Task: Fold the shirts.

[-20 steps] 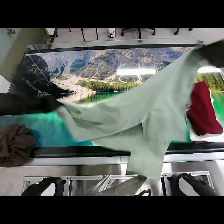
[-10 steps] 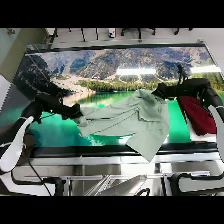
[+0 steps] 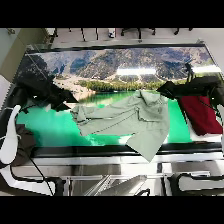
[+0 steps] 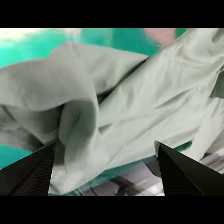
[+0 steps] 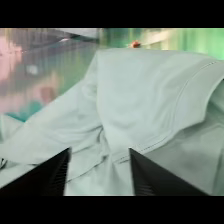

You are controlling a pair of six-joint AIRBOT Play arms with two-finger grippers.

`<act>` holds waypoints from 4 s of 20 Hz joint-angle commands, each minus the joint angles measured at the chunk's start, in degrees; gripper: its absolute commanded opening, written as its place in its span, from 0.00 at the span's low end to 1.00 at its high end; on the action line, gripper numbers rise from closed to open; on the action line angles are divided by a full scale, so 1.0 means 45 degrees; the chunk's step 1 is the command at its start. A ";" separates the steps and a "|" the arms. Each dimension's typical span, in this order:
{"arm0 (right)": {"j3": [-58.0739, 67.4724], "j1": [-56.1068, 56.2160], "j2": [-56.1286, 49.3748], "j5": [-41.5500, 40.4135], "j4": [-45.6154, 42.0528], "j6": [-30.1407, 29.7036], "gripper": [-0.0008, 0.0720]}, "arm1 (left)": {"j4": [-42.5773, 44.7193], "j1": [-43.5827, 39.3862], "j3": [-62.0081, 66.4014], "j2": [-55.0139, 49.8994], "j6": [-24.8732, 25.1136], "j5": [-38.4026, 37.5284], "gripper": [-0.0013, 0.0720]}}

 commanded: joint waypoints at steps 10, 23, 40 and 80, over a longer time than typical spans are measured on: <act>0.0019 -0.0301 -0.0136 -0.1107 -0.1413 -0.0005 0.90 | -0.0787 -0.1554 -0.9607 0.3313 0.0442 -0.5600 0.97; -0.0923 -0.0102 -0.0758 -0.1341 -0.3118 0.0189 0.90 | -0.0631 -0.2448 -0.5678 0.1724 0.0617 -0.2764 0.04; -0.1239 0.0131 -0.2380 -0.2229 0.0141 -0.0942 0.60 | -0.0350 -0.2448 -0.5328 0.1724 0.0612 -0.2458 0.04; 0.8650 0.0141 -0.0389 -0.0918 -0.1598 0.1073 0.04 | 0.0146 -0.1258 0.4911 0.0374 0.0277 -0.1394 0.04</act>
